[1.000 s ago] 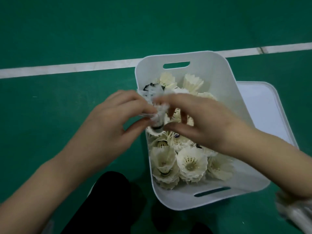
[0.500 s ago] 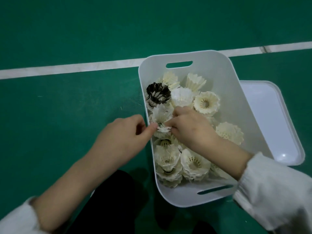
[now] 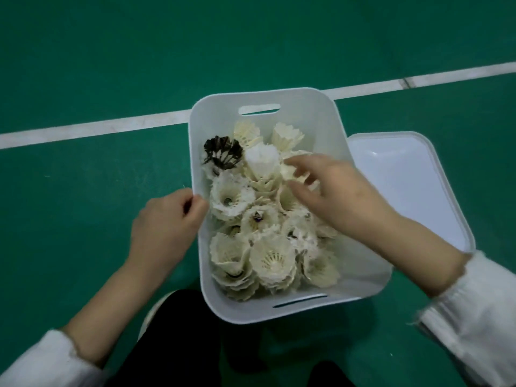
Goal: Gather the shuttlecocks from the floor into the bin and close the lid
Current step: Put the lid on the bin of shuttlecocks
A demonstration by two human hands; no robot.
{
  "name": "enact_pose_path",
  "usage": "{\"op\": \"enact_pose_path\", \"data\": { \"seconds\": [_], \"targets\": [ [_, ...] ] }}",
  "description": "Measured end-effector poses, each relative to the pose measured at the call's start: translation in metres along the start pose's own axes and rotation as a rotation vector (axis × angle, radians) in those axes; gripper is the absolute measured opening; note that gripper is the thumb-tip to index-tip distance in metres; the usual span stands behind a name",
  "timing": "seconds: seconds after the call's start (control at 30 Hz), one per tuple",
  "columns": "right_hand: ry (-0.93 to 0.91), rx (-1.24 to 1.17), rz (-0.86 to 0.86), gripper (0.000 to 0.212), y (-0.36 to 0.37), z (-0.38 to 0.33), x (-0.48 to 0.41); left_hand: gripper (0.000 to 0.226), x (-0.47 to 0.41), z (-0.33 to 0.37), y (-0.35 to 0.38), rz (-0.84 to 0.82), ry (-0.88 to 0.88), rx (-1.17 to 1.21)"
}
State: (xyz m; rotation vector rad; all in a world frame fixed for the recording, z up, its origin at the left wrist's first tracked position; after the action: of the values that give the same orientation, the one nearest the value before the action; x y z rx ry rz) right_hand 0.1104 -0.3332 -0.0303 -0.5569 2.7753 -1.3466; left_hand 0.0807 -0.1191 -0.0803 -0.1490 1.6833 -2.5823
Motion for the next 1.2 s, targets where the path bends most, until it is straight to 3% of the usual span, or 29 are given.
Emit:
{"op": "enact_pose_path", "data": {
  "seconds": [0.13,0.2,0.27,0.3,0.4,0.5,0.63,0.77,0.9,1.03,1.2],
  "targets": [
    [0.142,-0.129,0.422,0.025,-0.072,0.047,0.025,0.031,-0.002,0.011,-0.011,-0.003,0.052,-0.370],
    [0.265,-0.099,0.495,0.024,-0.078,0.094,0.040,0.030,-0.006,0.028,-0.024,0.107,0.137,-0.525],
    [0.406,-0.059,0.439,0.026,-0.059,0.146,0.053,0.030,-0.009,0.062,-0.038,0.227,0.303,-0.522],
    [0.476,-0.048,0.382,0.027,-0.044,0.167,0.059,0.028,-0.010,0.082,-0.038,0.206,0.403,-0.491],
    [0.636,-0.006,0.195,0.039,0.004,0.213,0.073,0.026,-0.015,0.141,-0.014,-0.048,0.666,-0.381],
    [0.698,0.055,0.094,0.043,0.030,0.233,0.075,0.030,-0.021,0.188,0.019,-0.151,0.877,-0.477],
    [0.693,0.138,0.069,0.028,0.044,0.242,0.071,0.030,-0.036,0.233,0.046,-0.078,0.882,-0.431],
    [0.630,0.331,0.042,0.026,0.044,0.243,0.065,0.029,-0.040,0.243,0.066,-0.010,0.852,-0.409],
    [0.574,0.367,0.308,0.021,0.015,0.230,0.063,0.026,-0.044,0.237,0.066,-0.012,0.823,-0.347],
    [0.487,0.177,0.577,0.021,-0.047,0.188,0.052,0.020,-0.051,0.239,0.058,-0.117,0.787,-0.240],
    [0.250,-0.160,0.744,0.021,-0.121,0.089,0.026,0.035,-0.086,0.234,0.031,-0.195,0.507,-0.138]
  ]
}}
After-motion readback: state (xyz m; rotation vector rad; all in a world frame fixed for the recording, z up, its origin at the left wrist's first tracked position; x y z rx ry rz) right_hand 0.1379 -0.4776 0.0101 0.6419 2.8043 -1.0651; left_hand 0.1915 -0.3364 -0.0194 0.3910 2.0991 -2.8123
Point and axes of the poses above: each hand's wrist, its own x-axis away from the middle knuckle, its own y-axis out of the palm, z = x × y, the point moved 6 cm from there along -x, towards the middle knuckle, and after that the axes turned 12 degrees about -x, right-handed, at the moved point
